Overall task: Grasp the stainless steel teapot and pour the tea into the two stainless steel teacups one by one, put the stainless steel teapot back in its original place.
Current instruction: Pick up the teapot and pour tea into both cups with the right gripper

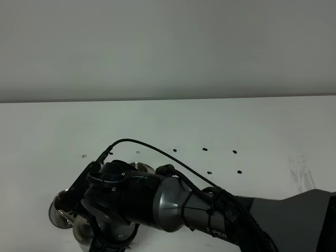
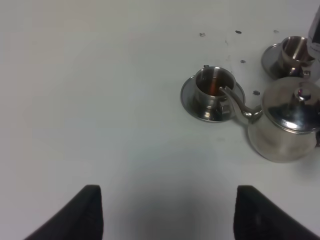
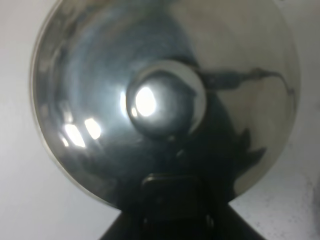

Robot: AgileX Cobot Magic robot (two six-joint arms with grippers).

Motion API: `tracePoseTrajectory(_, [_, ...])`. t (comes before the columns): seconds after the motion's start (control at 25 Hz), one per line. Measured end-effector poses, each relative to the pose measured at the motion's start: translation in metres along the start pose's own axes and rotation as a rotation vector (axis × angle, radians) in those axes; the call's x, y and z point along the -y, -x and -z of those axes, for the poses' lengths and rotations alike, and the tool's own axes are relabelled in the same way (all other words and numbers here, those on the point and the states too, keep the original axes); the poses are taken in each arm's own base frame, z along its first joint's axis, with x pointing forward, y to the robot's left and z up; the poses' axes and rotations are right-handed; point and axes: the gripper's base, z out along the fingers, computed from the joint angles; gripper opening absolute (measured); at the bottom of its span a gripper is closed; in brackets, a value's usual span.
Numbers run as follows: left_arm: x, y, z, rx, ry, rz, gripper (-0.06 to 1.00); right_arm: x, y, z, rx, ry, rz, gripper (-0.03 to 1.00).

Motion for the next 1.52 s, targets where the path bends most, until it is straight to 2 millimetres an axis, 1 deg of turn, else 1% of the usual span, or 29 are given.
tracePoseTrajectory(0.36, [0.0,0.0,0.0,0.0,0.0,0.0,0.61,0.0,-0.001,0.001,-0.011,-0.001,0.011,0.21])
tracePoseTrajectory(0.44, [0.0,0.0,0.0,0.0,0.0,0.0,0.61,0.001,-0.002,0.005,-0.016,-0.009,0.019,0.21])
tracePoseTrajectory(0.52, [0.0,0.0,0.0,0.0,0.0,0.0,0.61,0.007,-0.002,0.016,-0.004,-0.023,0.027,0.21])
tracePoseTrajectory(0.56, [0.0,0.0,0.0,0.0,0.0,0.0,0.61,0.011,-0.002,0.023,0.008,-0.035,0.026,0.21])
tracePoseTrajectory(0.68, [0.0,0.0,0.0,0.0,0.0,0.0,0.61,0.031,-0.004,0.048,0.038,-0.081,0.008,0.21])
tracePoseTrajectory(0.8, [0.0,0.0,0.0,0.0,0.0,0.001,0.61,0.057,-0.01,0.067,0.04,-0.132,-0.021,0.21])
tracePoseTrajectory(0.92, [0.0,0.0,0.0,0.0,0.0,0.001,0.61,0.08,-0.017,0.079,0.038,-0.152,-0.048,0.21])
tracePoseTrajectory(1.0, [0.0,0.0,0.0,0.0,0.0,0.001,0.61,0.095,-0.022,0.083,0.035,-0.157,-0.062,0.21])
tracePoseTrajectory(1.08, [0.0,0.0,0.0,0.0,0.0,0.001,0.61,0.109,-0.027,0.084,0.023,-0.154,-0.08,0.21])
tracePoseTrajectory(1.2, [0.0,0.0,0.0,0.0,0.0,0.001,0.61,0.123,-0.034,0.083,-0.001,-0.149,-0.09,0.21])
tracePoseTrajectory(1.36, [0.0,0.0,0.0,0.0,0.0,0.001,0.61,0.125,-0.033,0.082,0.011,-0.145,-0.076,0.21])
tracePoseTrajectory(1.44, [0.0,0.0,0.0,0.0,0.0,0.001,0.61,0.125,-0.033,0.077,0.032,-0.143,-0.065,0.21])
tracePoseTrajectory(1.52, [0.0,0.0,0.0,0.0,0.0,0.001,0.61,0.126,-0.038,0.069,0.028,-0.139,-0.061,0.21])
